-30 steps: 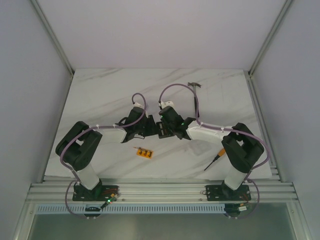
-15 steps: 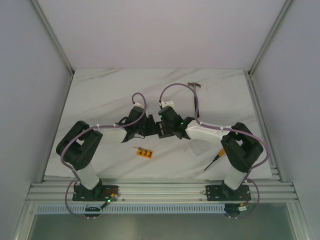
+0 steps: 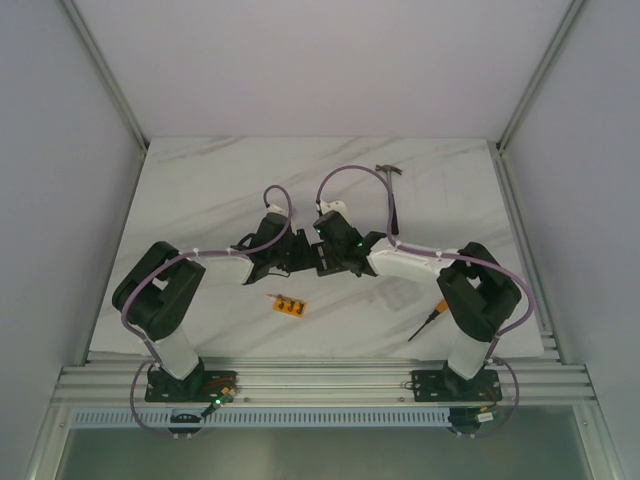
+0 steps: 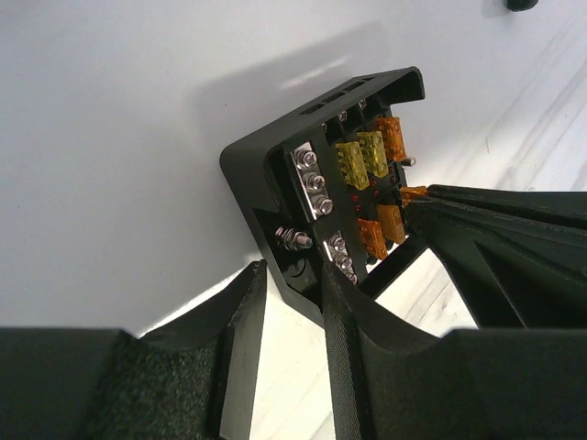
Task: Snap on the fuse box
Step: Install the fuse at the fuse box base.
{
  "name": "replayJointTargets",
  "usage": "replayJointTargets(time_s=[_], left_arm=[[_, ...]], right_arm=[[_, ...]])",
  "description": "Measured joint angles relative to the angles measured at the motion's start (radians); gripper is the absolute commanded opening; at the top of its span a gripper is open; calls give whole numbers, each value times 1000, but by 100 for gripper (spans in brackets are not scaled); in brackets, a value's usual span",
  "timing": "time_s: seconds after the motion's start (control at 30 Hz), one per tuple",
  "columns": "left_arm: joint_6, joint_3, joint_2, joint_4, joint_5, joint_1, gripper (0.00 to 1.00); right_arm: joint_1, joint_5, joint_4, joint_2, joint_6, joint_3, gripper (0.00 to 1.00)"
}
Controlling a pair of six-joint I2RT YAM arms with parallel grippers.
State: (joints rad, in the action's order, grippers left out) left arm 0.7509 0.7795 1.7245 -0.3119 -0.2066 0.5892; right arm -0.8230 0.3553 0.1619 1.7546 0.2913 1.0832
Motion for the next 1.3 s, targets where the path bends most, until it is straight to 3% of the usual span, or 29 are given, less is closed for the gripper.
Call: replayJointTargets(time_s=[1.3], left_arm=[[34,0,0,-2,-4,0,32]], right_arm=[[18,-1,11,-6,76,-8,0]])
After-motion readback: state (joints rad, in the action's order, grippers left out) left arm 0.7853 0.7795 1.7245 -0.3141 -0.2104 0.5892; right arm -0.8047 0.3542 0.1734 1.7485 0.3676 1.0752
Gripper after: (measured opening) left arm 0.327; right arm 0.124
